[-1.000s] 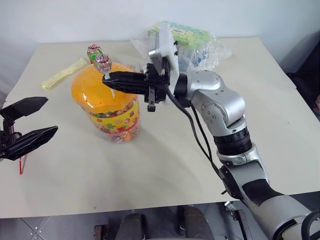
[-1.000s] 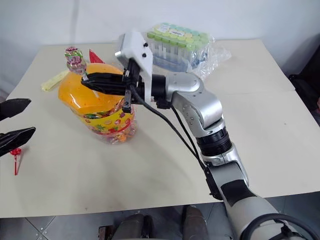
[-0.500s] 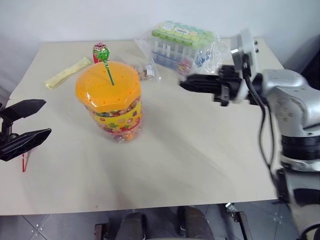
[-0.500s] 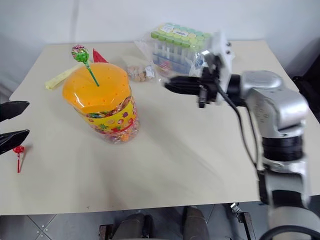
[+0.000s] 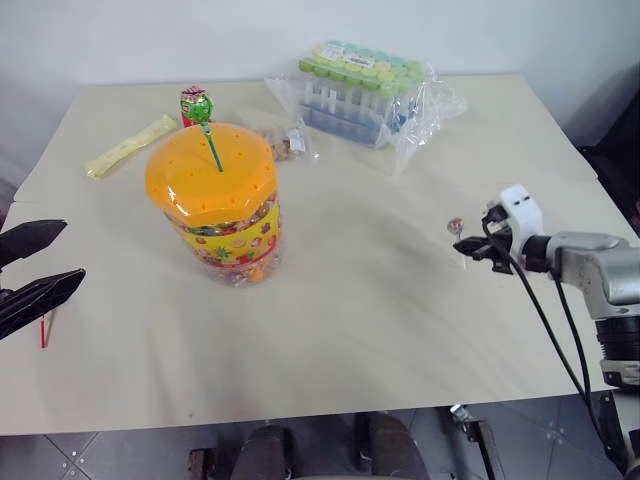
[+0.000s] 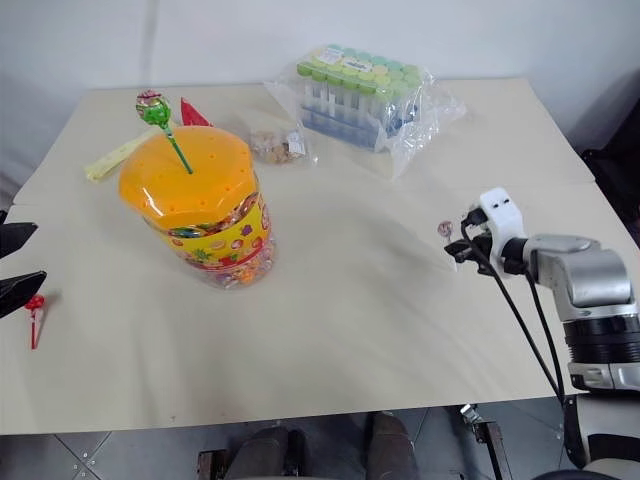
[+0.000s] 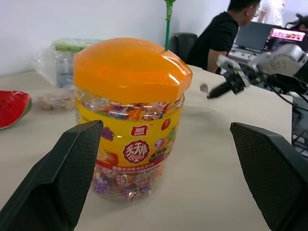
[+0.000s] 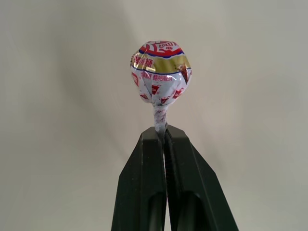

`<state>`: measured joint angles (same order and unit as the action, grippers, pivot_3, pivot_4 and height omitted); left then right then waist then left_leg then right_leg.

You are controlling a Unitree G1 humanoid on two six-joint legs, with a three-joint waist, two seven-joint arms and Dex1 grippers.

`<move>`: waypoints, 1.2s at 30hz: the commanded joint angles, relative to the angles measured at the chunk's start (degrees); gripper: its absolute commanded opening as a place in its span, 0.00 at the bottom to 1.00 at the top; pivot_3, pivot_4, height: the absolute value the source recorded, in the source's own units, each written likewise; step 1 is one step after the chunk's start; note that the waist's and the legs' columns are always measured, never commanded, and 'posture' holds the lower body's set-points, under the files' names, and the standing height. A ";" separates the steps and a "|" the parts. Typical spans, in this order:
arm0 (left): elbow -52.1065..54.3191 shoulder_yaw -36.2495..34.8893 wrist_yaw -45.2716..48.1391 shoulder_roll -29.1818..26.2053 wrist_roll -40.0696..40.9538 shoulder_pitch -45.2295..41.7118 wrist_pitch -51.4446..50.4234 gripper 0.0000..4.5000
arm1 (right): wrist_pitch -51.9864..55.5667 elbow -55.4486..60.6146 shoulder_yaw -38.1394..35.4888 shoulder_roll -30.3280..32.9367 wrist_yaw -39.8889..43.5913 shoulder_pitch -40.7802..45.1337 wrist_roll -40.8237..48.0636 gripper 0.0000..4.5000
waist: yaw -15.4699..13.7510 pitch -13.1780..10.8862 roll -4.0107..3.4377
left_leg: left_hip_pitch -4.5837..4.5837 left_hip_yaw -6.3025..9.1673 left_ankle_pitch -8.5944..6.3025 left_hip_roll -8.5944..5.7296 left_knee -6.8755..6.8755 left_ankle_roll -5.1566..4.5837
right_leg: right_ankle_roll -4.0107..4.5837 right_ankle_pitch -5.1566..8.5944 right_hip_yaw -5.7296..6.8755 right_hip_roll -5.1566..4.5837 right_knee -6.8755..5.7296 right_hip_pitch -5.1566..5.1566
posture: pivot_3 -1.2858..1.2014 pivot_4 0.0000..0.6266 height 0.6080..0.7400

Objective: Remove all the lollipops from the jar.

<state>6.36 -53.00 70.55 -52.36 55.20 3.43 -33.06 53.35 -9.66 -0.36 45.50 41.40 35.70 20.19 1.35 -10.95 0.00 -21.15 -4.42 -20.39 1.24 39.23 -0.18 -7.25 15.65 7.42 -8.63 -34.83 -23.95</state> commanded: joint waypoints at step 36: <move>0.17 1.86 -3.02 -0.55 1.83 -6.45 0.99 1.00 | -9.95 21.64 1.18 -12.47 13.12 19.16 15.36 1.00 | 0.33 0.20 0.33 | 0.04 -0.11 -0.07 0.27 0.00 0.09 | 0.13 -0.05 -0.02 0.26 0.06 -0.03 | 0.52 0.24 1.00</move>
<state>5.91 -50.18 68.12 -52.44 56.52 -2.48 -33.12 46.13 13.43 -0.04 34.17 53.16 53.06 35.74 1.68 -10.74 0.33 -21.12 -4.53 -20.46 1.51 39.23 -0.09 -7.12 15.60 7.40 -8.37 -34.76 -23.99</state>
